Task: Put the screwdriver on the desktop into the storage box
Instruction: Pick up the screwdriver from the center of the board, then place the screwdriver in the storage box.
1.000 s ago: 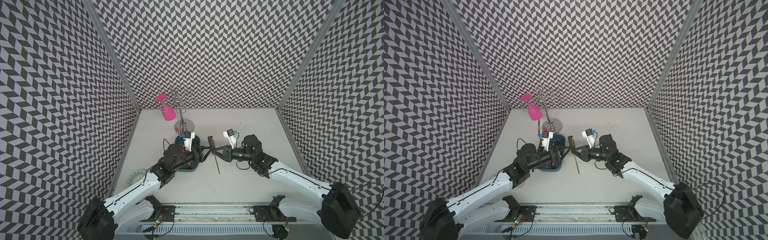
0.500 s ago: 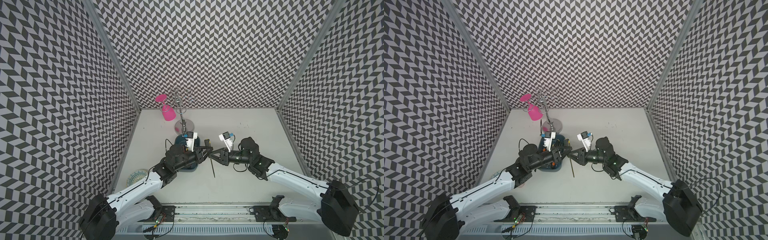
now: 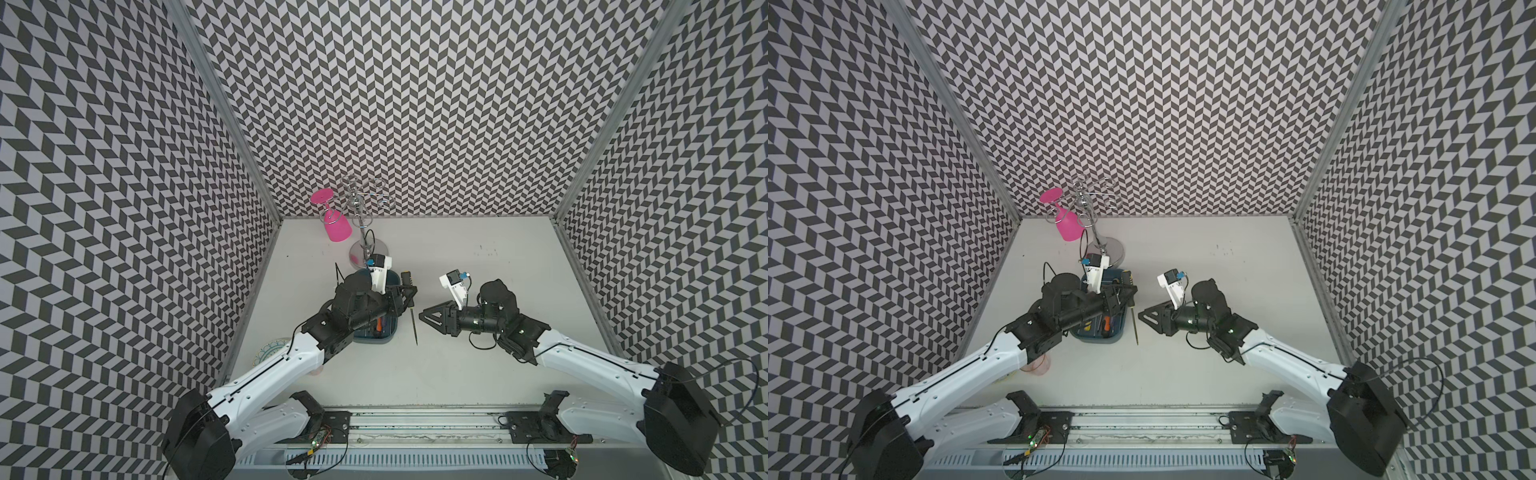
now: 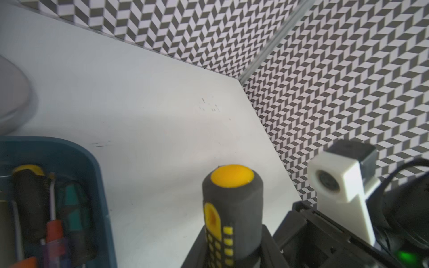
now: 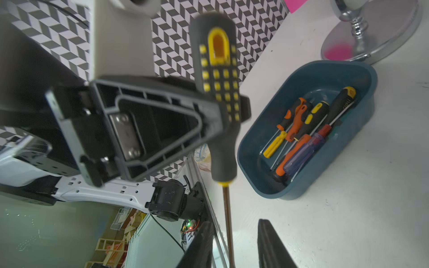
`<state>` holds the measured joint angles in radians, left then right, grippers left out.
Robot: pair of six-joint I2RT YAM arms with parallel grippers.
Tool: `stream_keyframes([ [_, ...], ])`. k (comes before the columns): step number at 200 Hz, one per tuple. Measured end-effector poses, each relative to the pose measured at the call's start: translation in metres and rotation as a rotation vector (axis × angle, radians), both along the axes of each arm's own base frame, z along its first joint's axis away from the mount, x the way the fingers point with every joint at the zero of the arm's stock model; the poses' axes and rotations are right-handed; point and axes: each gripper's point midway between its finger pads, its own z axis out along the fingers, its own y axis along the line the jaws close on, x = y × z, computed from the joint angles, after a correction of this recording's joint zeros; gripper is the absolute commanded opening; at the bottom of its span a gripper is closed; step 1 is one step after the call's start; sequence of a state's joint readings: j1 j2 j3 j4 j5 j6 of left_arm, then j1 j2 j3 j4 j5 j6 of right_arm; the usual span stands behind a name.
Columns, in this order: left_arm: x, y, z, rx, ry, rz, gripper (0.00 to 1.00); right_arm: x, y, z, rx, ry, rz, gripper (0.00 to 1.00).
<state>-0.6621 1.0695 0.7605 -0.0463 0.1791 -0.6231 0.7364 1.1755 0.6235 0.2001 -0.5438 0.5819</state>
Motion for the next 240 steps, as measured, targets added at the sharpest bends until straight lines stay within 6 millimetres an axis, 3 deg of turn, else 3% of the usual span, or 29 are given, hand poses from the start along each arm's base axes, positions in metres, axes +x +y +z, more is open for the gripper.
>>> stream_keyframes([
  [24, 0.018, 0.021, -0.012, 0.129, 0.031, 0.095, 0.00, -0.003, -0.010, -0.014, -0.037, 0.006, -0.028, 0.36],
  [90, 0.053, 0.073, -0.071, 0.530, 0.156, 0.285, 0.00, -0.003, -0.022, -0.037, -0.101, 0.018, -0.066, 0.35],
  [166, 0.078, 0.090, -0.122, 0.789, 0.228, 0.352, 0.01, -0.005, -0.025, -0.045, -0.116, 0.026, -0.070, 0.35],
  [198, 0.086, 0.087, -0.141, 0.848, 0.251, 0.335, 0.11, -0.005, -0.028, -0.051, -0.126, 0.036, -0.075, 0.35],
  [240, 0.091, 0.084, -0.166, 0.901, 0.292, 0.315, 0.38, -0.004, -0.029, -0.051, -0.126, 0.037, -0.079, 0.35],
])
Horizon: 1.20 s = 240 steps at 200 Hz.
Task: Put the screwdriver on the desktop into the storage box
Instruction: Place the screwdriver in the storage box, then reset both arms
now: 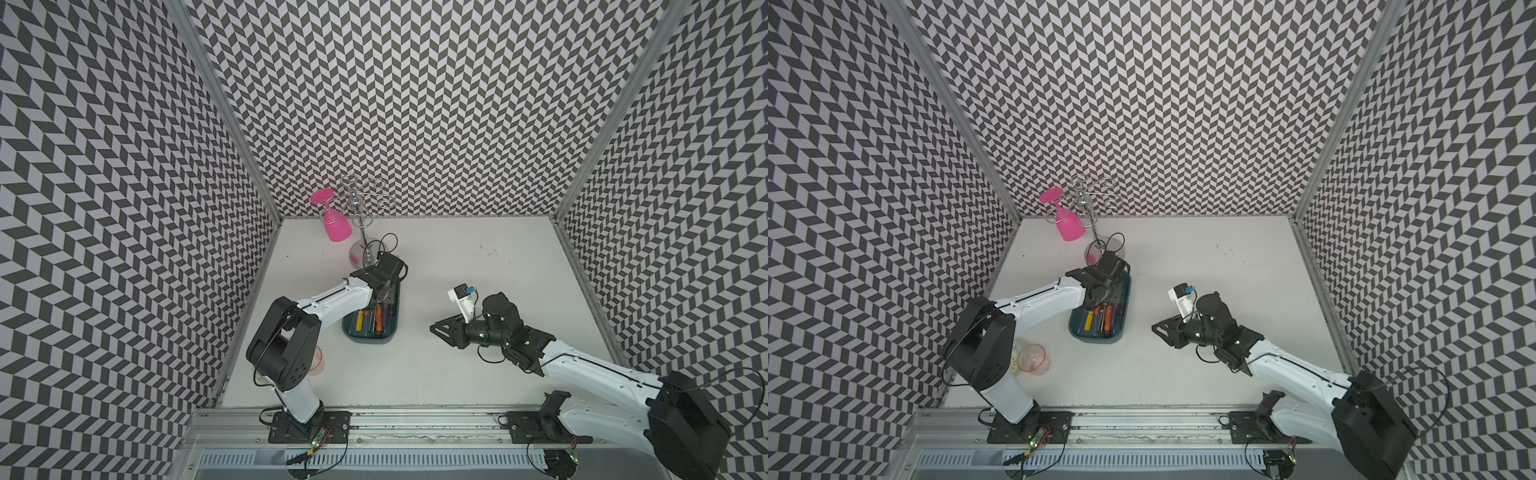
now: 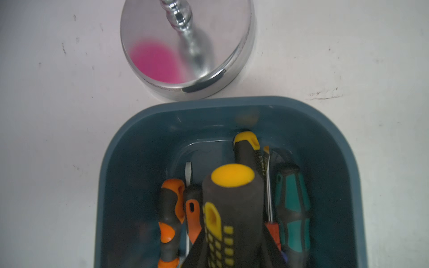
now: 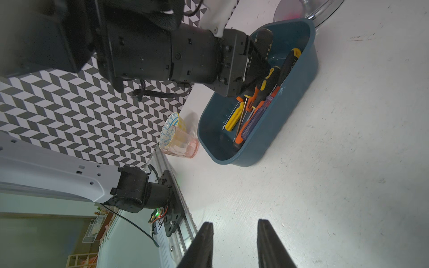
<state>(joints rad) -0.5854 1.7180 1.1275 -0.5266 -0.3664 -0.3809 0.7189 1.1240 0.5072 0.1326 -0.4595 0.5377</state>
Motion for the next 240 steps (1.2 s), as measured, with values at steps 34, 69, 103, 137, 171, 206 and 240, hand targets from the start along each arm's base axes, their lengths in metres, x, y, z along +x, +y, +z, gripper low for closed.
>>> stream_keyframes([
  [34, -0.001, 0.001, -0.005, 0.007, 0.014, 0.005, 0.54, 0.002, -0.002, 0.000, -0.001, -0.004, -0.007, 0.35],
  [69, -0.003, 0.001, 0.009, -0.019, -0.006, 0.020, 0.63, 0.009, -0.007, -0.002, -0.029, -0.003, -0.035, 0.37],
  [103, -0.004, 0.000, 0.071, -0.127, -0.140, 0.023, 1.00, 0.033, -0.014, 0.019, -0.074, -0.054, -0.122, 1.00],
  [137, -0.008, 0.010, 0.141, -0.243, -0.316, 0.037, 1.00, 0.069, -0.029, 0.055, -0.100, -0.159, -0.265, 0.99],
  [171, -0.009, 0.045, 0.175, -0.285, -0.426, 0.115, 1.00, 0.110, -0.066, 0.081, -0.149, -0.208, -0.461, 0.99],
  [206, -0.007, 0.084, 0.186, -0.289, -0.518, 0.202, 1.00, 0.149, -0.123, 0.100, -0.236, -0.263, -0.725, 1.00],
  [240, -0.007, 0.132, 0.189, -0.278, -0.647, 0.301, 1.00, 0.163, -0.189, 0.092, -0.368, -0.358, -1.006, 0.99],
])
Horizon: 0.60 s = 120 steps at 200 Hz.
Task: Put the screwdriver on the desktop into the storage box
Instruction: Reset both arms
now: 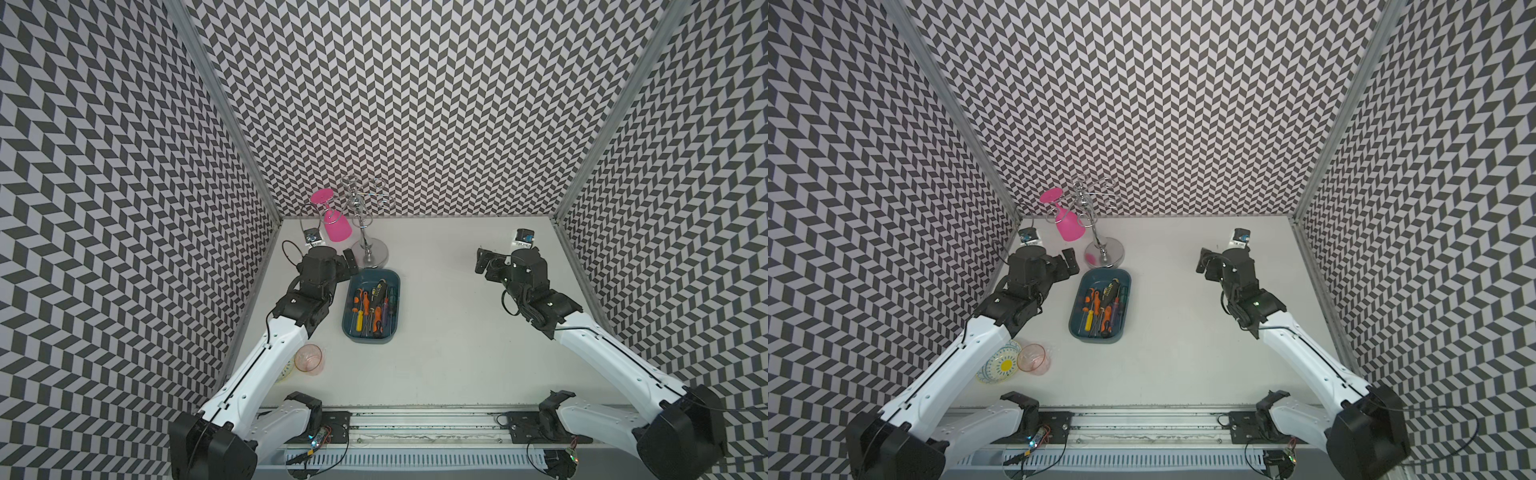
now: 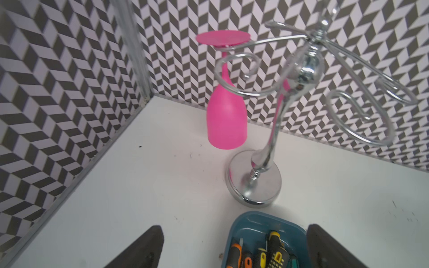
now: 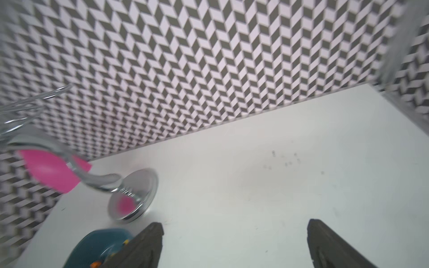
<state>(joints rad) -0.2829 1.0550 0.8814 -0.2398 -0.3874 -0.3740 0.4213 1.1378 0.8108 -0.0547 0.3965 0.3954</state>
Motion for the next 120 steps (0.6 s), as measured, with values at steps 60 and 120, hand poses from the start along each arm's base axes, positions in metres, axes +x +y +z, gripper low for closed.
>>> stream_keyframes([
  [60, -0.003, 0.074, -0.059, 0.105, -0.048, 0.178, 1.00, -0.015, -0.102, -0.042, -0.145, -0.052, -0.367, 1.00],
  [120, -0.003, 0.107, -0.111, 0.130, -0.061, 0.247, 0.99, -0.018, -0.140, -0.074, -0.229, -0.056, -0.500, 1.00],
])
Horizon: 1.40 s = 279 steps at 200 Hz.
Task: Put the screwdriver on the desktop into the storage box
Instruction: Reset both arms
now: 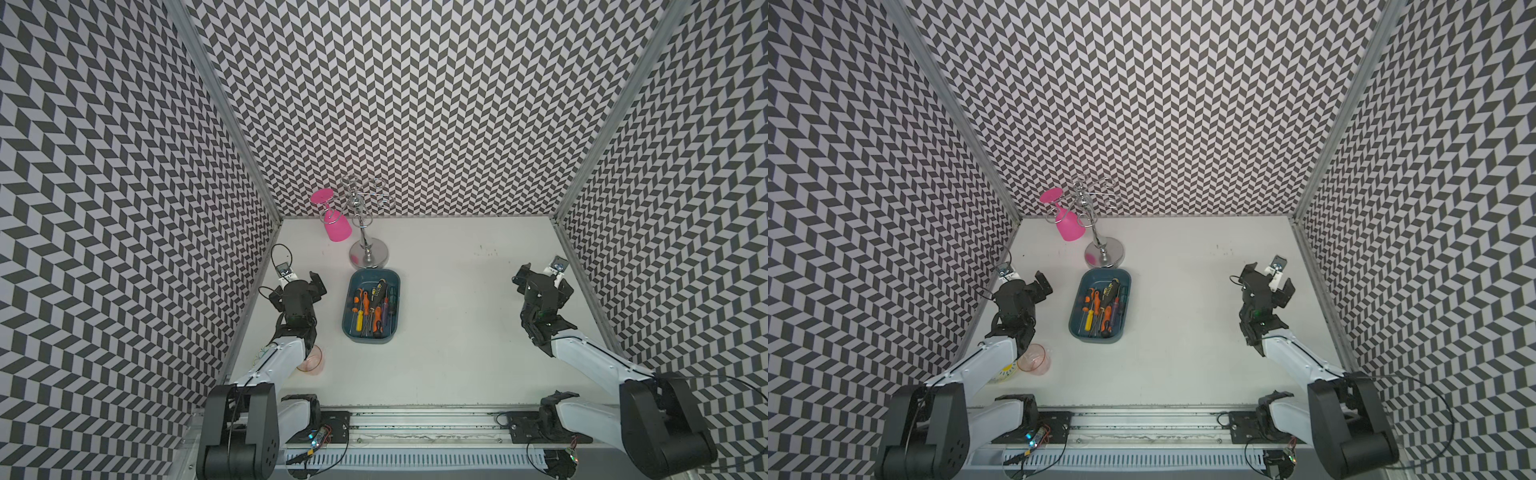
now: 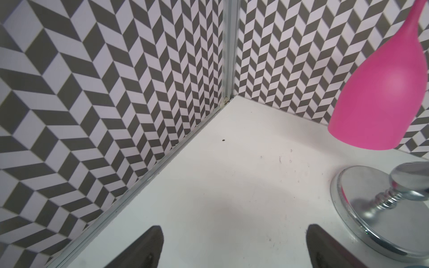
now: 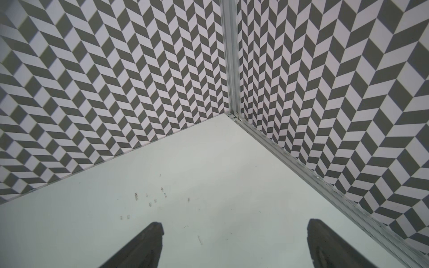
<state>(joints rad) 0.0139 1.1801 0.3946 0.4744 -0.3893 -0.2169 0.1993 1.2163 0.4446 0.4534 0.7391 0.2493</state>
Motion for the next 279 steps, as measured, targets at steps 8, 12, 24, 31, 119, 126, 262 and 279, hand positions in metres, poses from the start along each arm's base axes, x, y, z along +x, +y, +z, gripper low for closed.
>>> stream_keyframes([
  [8, 0.000, -0.001, -0.001, 0.000, -0.022, -0.005, 1.00, -0.002, -0.003, -0.008, -0.009, 0.007, -0.008, 1.00],
  [12, 0.000, -0.001, -0.002, 0.001, -0.035, -0.008, 1.00, -0.004, -0.004, -0.011, -0.014, 0.007, -0.009, 1.00],
  [24, -0.001, -0.002, -0.006, 0.006, -0.062, -0.017, 1.00, -0.010, -0.006, -0.022, -0.031, 0.010, -0.003, 0.99],
  [31, -0.001, -0.003, -0.009, 0.009, -0.071, -0.022, 1.00, -0.013, -0.006, -0.027, -0.040, 0.008, 0.006, 1.00],
  [119, 0.000, -0.032, -0.018, 0.081, -0.181, -0.140, 1.00, -0.017, 0.022, -0.032, -0.122, -0.172, 0.232, 1.00],
  [126, 0.002, -0.039, -0.019, 0.098, -0.179, -0.166, 1.00, -0.016, 0.025, -0.031, -0.127, -0.181, 0.254, 1.00],
  [262, 0.021, -0.053, -0.018, 0.154, -0.180, -0.243, 1.00, 0.016, 0.025, -0.023, -0.104, -0.204, 0.335, 1.00],
  [279, 0.024, -0.048, -0.016, 0.150, -0.183, -0.246, 1.00, 0.016, 0.026, -0.023, -0.103, -0.202, 0.337, 1.00],
])
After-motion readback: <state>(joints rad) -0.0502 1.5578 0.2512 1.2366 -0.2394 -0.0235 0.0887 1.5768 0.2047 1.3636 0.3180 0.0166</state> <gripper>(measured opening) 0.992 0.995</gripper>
